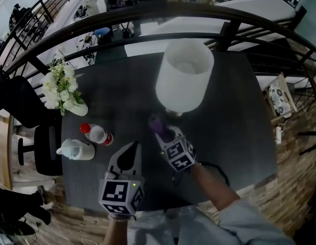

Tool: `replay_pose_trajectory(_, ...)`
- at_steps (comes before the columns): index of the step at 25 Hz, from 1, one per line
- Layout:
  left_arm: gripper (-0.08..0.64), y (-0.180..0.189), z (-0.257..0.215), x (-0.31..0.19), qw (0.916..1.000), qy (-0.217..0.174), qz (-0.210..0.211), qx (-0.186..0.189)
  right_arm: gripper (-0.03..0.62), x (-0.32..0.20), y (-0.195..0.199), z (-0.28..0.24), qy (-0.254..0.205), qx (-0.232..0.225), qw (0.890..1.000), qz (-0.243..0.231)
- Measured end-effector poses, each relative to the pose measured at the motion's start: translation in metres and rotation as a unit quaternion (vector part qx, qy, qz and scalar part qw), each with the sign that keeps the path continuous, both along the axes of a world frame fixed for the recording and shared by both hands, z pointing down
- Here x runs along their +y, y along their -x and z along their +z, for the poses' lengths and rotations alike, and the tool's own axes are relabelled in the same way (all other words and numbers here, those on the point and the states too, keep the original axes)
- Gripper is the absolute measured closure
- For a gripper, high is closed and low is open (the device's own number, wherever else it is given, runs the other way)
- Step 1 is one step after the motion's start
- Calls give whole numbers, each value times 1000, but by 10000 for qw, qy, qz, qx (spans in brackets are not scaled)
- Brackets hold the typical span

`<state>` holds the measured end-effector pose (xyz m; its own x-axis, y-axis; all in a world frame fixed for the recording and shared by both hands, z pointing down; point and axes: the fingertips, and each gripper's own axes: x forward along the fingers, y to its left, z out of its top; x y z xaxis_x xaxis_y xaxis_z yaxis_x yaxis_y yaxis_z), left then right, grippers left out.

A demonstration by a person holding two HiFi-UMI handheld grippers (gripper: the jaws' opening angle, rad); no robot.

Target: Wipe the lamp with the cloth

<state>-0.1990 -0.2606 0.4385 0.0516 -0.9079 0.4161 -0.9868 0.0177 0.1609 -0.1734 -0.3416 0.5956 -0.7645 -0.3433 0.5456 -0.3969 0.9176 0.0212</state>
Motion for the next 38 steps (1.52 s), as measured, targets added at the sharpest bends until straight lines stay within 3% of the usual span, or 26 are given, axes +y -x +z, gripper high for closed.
replay_pose_trajectory(4, 551, 22, 1, 14, 9998, 33, -174, -61, 497, -4, 41, -11, 114, -330, 9994, 87)
replay_pose_trajectory(9, 551, 40, 9, 26, 9995, 163, -250, -71, 496, -43, 59, -19, 252, -605, 9920, 1081)
replay_pose_trajectory(12, 551, 45, 12, 27, 9995, 159, -247, -87, 497, -59, 55, -19, 255, -649, 9881, 1373)
replay_pose_trajectory(23, 551, 15, 19, 16, 9997, 233, 84, -27, 497, -73, -25, -22, -421, 2, 9908, 1286)
replay_pose_trajectory(33, 551, -12, 6, 0, 9998, 25, 190, -94, 497, -91, -91, -49, -669, -52, 9839, 1658)
replay_pose_trajectory(38, 551, -26, -7, -7, 9995, -87, 265, -117, 497, -101, -128, -61, -649, -34, 9760, 2076)
